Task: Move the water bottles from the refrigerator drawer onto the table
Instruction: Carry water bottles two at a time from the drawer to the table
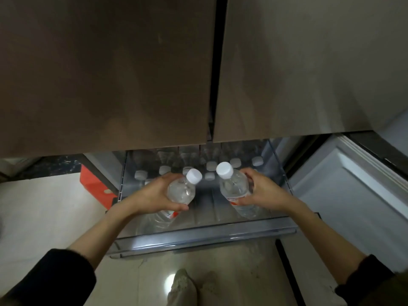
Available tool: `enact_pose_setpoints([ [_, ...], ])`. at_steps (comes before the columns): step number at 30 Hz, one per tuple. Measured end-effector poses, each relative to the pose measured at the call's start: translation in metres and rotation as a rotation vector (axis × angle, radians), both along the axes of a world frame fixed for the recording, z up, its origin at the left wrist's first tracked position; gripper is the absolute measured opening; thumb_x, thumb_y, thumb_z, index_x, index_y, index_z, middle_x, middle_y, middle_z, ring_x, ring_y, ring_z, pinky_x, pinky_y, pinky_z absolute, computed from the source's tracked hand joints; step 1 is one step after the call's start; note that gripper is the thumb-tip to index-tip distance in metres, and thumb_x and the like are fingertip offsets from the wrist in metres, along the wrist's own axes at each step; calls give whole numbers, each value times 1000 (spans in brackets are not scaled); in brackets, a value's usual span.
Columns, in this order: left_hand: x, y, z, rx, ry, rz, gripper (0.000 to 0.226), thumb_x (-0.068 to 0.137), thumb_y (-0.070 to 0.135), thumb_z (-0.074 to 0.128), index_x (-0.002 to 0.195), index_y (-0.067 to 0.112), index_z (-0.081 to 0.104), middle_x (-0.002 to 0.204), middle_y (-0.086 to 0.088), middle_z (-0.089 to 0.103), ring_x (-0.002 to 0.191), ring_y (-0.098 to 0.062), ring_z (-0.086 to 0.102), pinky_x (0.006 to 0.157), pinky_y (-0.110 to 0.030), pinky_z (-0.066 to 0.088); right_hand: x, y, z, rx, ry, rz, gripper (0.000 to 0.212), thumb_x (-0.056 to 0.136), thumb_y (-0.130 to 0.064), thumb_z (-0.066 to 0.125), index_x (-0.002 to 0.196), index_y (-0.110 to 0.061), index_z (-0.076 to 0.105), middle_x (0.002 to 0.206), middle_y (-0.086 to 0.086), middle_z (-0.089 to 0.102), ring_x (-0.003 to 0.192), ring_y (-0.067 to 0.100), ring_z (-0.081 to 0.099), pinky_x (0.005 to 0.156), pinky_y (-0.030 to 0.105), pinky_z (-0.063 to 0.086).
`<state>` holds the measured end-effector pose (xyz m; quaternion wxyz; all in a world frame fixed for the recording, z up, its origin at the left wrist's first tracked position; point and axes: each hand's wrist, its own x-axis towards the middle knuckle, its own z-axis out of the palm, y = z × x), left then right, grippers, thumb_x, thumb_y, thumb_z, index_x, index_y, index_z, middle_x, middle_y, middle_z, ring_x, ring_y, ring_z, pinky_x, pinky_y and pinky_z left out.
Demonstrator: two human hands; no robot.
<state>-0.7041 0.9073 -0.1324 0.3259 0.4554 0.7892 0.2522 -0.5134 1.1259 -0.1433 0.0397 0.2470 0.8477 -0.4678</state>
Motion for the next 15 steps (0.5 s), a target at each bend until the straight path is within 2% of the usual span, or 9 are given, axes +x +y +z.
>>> enact_pose_setpoints([
  [4,0,-12,13,73,23,35,85,63,33,83,134,22,39,122,11,46,112,-7,46,93,-20,37,-4,-10,5,-62,74,16,71,64,-29,85,121,-32,43,116,-18,56,107,-1,55,87,13,46],
  [7,5,-18,10,147,21,130,84,61,32,85,131,20,41,123,8,50,111,-7,48,93,-20,38,-14,-17,4,-128,104,11,78,63,-27,84,128,-27,41,124,-9,58,112,5,56,97,27,45],
  [10,7,-21,-2,215,-4,238,85,58,33,86,130,21,42,124,6,54,112,-8,52,95,-22,41,-22,-25,-2,-139,103,24,78,63,-28,84,126,-32,38,126,-9,55,114,5,54,99,30,45],
  [13,5,-25,-10,223,-128,276,80,58,37,85,121,40,36,121,13,53,109,-1,53,88,-13,40,-25,-30,-10,-111,80,35,77,64,-29,83,126,-32,38,128,-7,53,116,8,52,101,31,43],
  [15,5,-25,-14,220,-232,274,77,59,35,84,113,49,32,120,17,51,108,6,52,83,-9,43,-25,-29,-12,-122,71,20,80,64,-30,83,129,-30,36,128,-7,52,116,7,52,99,27,43],
])
